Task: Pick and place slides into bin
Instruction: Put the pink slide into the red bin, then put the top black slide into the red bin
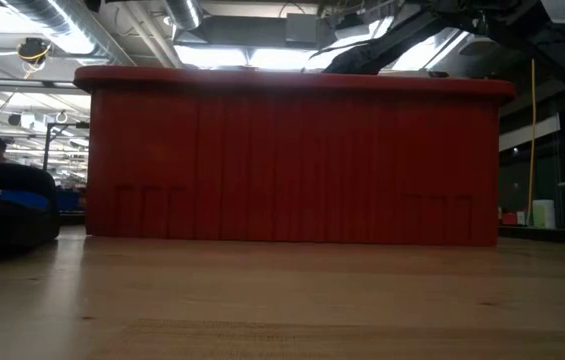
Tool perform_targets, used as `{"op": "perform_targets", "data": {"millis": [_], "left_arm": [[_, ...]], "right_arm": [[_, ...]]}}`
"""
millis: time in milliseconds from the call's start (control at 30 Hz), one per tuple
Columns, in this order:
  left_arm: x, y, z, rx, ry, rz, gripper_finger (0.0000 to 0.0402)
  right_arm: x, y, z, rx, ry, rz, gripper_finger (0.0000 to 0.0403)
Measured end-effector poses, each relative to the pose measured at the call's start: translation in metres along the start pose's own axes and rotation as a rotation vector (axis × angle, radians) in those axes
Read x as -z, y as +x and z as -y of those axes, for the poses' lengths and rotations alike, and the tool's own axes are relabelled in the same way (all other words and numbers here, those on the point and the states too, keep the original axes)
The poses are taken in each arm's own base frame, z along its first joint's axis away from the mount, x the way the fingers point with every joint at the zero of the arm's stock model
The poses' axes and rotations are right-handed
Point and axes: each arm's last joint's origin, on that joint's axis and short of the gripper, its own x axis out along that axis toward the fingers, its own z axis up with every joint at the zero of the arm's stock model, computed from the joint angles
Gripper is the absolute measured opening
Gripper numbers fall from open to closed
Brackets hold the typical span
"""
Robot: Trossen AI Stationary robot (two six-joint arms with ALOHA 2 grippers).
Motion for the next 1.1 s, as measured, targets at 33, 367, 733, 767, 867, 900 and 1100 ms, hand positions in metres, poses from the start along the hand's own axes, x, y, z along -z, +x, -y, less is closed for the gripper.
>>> {"op": "perform_targets", "data": {"millis": [33,367,733,767,867,900,1100], "left_arm": [[0.0,0.0,0.0,0.001,0.0,0.0,0.0015],[0.0,0.0,0.0,0.001,0.001,-0.001,0.0014],[0.0,0.0,0.001,0.026,0.003,0.0,0.0011],[0.0,0.0,0.001,0.043,0.003,0.001,0.0011],[0.0,0.0,0.002,0.084,0.003,0.003,0.0012],[0.0,0.0,0.003,0.091,0.003,0.004,0.0012],[0.0,0.0,0.003,0.096,0.003,0.004,0.001]], "right_arm": [[0.0,0.0,0.0,-0.001,0.013,-0.001,0.012],[0.001,-0.002,-0.004,-0.019,0.002,-0.016,0.0137],[-0.002,-0.004,-0.008,-0.057,-0.004,0.01,0.0181],[-0.002,-0.005,-0.008,-0.058,-0.005,0.01,0.0185],[-0.003,-0.006,-0.01,-0.06,-0.01,0.011,0.0193],[-0.003,-0.006,-0.011,-0.06,-0.012,0.012,0.0194],[-0.01,-0.019,-0.008,-0.063,-0.012,0.032,0.0194]]}}
